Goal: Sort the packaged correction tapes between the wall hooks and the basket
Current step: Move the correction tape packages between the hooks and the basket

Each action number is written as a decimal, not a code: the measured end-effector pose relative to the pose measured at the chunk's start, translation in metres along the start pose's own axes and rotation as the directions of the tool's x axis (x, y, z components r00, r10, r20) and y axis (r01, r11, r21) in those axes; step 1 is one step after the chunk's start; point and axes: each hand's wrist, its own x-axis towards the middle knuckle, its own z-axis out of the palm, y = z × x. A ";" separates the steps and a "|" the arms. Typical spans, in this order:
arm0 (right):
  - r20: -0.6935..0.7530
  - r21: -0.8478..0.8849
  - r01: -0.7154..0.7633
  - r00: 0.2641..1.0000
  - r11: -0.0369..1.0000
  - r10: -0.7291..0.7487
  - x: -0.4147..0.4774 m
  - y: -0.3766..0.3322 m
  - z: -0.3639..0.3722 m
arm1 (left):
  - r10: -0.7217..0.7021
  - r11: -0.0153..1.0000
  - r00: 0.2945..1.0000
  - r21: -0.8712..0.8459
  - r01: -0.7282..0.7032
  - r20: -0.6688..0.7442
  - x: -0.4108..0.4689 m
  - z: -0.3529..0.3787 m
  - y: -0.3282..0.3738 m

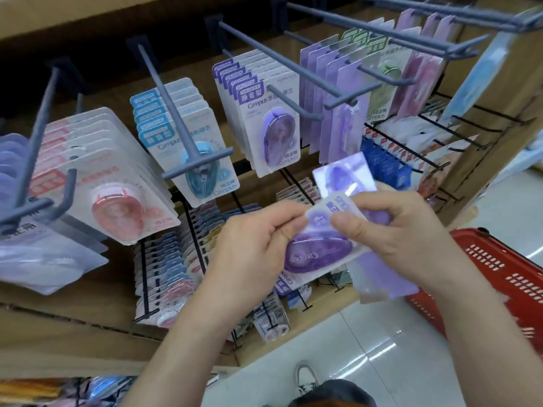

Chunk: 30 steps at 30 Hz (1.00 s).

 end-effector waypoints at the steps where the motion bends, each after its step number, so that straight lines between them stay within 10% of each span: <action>1: 0.011 0.018 0.017 1.000 1.000 -0.017 -0.002 0.001 0.001 | 0.019 1.000 1.000 -0.005 -0.019 0.017 0.001 0.001 0.002; 8: -0.384 0.523 0.011 0.895 0.852 0.224 -0.010 0.013 -0.002 | -0.287 0.693 0.957 -0.699 0.178 -0.041 0.004 -0.002 0.010; 20: -0.209 0.446 -0.100 0.955 0.889 0.212 -0.020 0.023 0.008 | 0.010 0.882 0.874 -0.408 -0.236 -0.485 0.039 0.009 0.055; 30: -0.265 0.467 -0.130 0.923 0.875 0.278 -0.016 0.018 0.022 | -0.070 0.871 0.810 -0.432 -0.235 -0.582 0.062 0.016 0.051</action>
